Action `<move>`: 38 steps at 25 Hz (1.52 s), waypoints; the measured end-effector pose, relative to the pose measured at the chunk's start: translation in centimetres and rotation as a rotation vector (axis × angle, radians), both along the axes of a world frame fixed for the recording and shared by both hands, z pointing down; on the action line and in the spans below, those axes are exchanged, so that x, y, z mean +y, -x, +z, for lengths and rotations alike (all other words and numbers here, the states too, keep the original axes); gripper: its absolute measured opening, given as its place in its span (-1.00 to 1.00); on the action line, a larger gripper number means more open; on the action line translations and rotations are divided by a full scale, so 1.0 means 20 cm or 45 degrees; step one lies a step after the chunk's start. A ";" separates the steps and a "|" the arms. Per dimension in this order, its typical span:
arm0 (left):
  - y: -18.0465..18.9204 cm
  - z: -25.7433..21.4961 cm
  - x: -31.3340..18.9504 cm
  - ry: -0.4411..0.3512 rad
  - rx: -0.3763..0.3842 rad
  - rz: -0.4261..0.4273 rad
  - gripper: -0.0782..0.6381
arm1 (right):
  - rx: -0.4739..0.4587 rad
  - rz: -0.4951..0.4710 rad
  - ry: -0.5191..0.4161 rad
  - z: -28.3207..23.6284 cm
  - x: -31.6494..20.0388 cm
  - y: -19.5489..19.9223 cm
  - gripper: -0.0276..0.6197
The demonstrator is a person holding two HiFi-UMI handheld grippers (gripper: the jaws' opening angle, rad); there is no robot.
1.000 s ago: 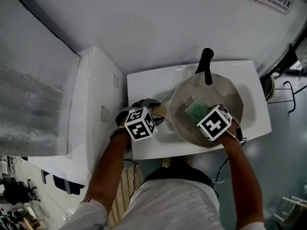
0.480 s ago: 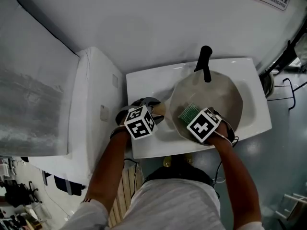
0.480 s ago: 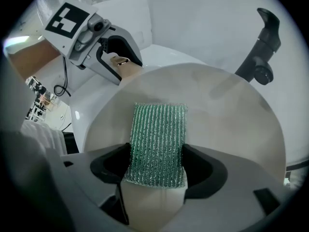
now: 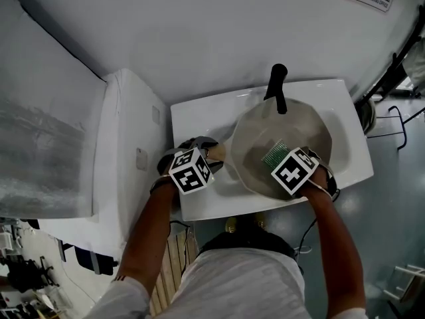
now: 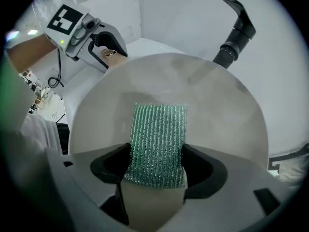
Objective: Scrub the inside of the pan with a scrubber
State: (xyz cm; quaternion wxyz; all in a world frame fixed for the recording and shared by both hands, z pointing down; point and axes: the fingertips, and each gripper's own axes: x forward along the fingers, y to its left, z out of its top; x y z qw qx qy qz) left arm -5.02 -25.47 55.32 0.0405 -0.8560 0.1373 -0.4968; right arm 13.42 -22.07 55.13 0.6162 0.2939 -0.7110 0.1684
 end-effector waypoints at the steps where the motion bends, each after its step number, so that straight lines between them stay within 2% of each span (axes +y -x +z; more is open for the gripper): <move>1: 0.00 0.00 0.00 0.000 -0.003 0.000 -0.08 | 0.004 0.005 -0.001 0.00 0.00 -0.01 0.14; 9: 0.00 0.01 0.01 0.001 -0.024 -0.009 -0.08 | -0.019 -0.007 -0.079 -0.10 -0.03 0.00 0.13; 13: 0.00 -0.01 0.02 0.004 -0.017 -0.026 0.00 | -0.056 -0.016 -0.132 -0.18 -0.05 0.02 0.13; 19: -0.02 -0.15 0.06 -0.002 0.069 -0.058 0.01 | -0.151 -0.020 -0.189 -0.29 -0.07 0.05 0.13; 25: -0.13 -0.39 0.05 -0.060 0.279 -0.084 0.01 | -0.266 -0.005 -0.259 -0.42 -0.09 0.10 0.13; 29: -0.22 -0.58 0.03 -0.127 0.443 -0.105 0.01 | -0.419 0.044 -0.345 -0.56 -0.12 0.14 0.14; 33: -0.32 -0.81 0.03 -0.190 0.680 -0.140 -0.04 | -0.582 0.048 -0.485 -0.74 -0.14 0.19 0.13; 38: -0.37 -1.04 0.06 -0.238 0.986 -0.232 -0.31 | -0.803 0.034 -0.694 -0.96 -0.14 0.23 0.14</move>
